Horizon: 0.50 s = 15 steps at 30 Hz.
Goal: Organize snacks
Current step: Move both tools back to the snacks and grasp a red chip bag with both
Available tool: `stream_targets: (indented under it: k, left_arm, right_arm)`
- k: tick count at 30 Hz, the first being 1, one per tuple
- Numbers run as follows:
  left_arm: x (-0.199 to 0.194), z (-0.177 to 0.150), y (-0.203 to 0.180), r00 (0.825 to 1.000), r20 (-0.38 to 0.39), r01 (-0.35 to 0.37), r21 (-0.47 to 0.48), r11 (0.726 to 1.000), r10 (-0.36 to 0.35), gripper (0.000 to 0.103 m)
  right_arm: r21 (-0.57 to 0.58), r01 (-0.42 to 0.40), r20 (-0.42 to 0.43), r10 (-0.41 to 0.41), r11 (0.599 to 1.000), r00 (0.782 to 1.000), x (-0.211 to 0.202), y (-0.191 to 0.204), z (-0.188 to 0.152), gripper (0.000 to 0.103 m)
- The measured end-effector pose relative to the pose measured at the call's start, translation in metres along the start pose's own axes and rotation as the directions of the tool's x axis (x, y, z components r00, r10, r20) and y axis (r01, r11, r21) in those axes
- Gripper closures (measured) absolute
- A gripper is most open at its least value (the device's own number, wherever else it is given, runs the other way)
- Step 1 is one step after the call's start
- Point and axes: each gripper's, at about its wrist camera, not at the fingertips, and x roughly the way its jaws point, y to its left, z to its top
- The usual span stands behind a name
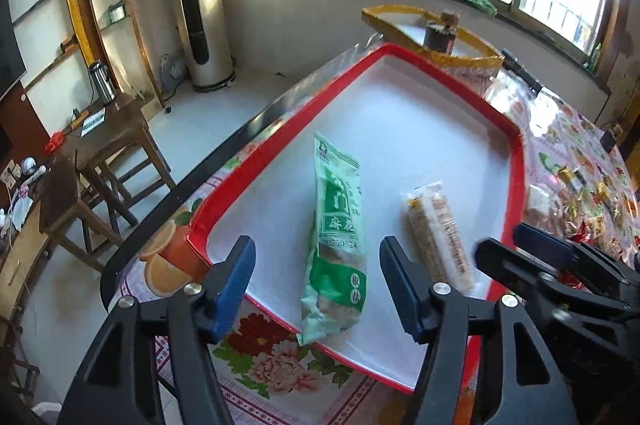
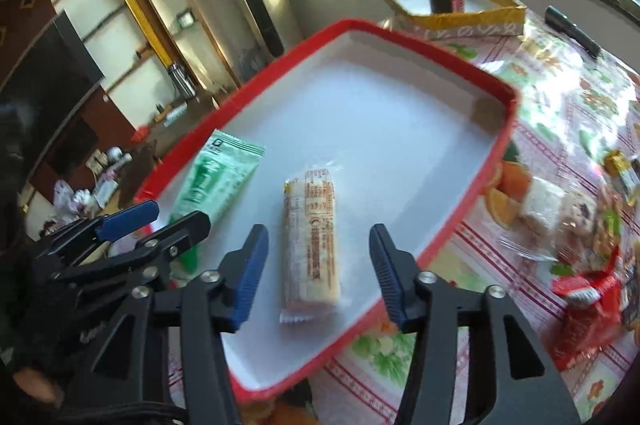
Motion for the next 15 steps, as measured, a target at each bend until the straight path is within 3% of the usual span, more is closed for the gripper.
stream_targets:
  k: [8, 15]
  left_arm:
    - [-0.015, 0.000, -0.018, 0.999, 0.016, 0.043, 0.014, 0.999, -0.043, 0.034]
    - [-0.028, -0.004, -0.063, 0.990, 0.017, 0.135, 0.090, 0.987, -0.137, 0.033]
  right_arm:
    - [0.097, -0.011, 0.079, 0.003, 0.995, 0.997, -0.061, -0.035, -0.028, 0.042]
    - [0.227, 0.069, 0.098, -0.093, 0.972, 0.991, -0.108, -0.087, -0.077, 0.041]
